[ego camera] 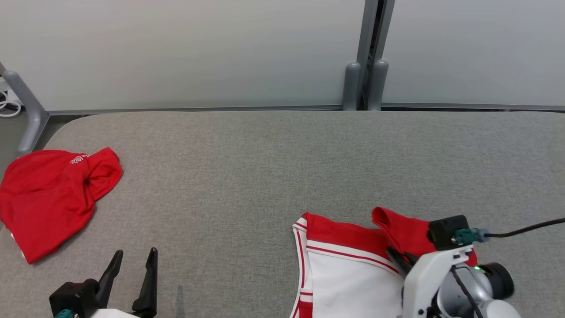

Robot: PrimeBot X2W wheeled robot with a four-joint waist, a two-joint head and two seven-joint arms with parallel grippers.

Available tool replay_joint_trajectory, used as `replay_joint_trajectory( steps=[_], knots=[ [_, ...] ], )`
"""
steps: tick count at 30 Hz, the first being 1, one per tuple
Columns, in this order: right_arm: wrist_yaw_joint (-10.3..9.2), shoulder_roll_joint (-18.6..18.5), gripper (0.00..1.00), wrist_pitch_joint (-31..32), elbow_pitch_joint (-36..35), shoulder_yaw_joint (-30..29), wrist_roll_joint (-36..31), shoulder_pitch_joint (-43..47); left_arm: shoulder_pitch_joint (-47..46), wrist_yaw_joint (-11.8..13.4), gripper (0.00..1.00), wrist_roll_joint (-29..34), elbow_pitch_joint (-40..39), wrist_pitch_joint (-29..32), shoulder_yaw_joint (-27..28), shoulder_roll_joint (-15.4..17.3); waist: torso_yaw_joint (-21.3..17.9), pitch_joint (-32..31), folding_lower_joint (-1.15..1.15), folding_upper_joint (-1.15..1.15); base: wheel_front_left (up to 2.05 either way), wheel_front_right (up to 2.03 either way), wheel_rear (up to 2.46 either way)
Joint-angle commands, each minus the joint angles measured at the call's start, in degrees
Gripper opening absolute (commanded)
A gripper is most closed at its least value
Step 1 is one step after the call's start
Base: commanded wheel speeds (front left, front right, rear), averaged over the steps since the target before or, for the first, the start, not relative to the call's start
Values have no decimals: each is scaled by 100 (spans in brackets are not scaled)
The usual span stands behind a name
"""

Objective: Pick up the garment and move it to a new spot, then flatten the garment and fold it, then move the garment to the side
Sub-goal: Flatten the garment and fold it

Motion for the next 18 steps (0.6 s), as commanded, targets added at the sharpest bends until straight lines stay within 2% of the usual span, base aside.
replay_joint_trajectory(
  steps=[1,11,18],
  knots=[
    [3,-33,0,-68,40,54,102,-111,-61,-13,100,-13,8,7,0,-6,41,30,0,0,0,0,0],
    [3,-35,0,-201,914,1199,339,-800,-264,-75,100,-38,88,-19,-93,-46,289,128,0,0,0,0,0],
    [3,-30,0,-498,1389,1441,543,-1052,-268,-43,100,-50,113,-30,-108,-43,325,177,0,0,0,0,0]
  ],
)
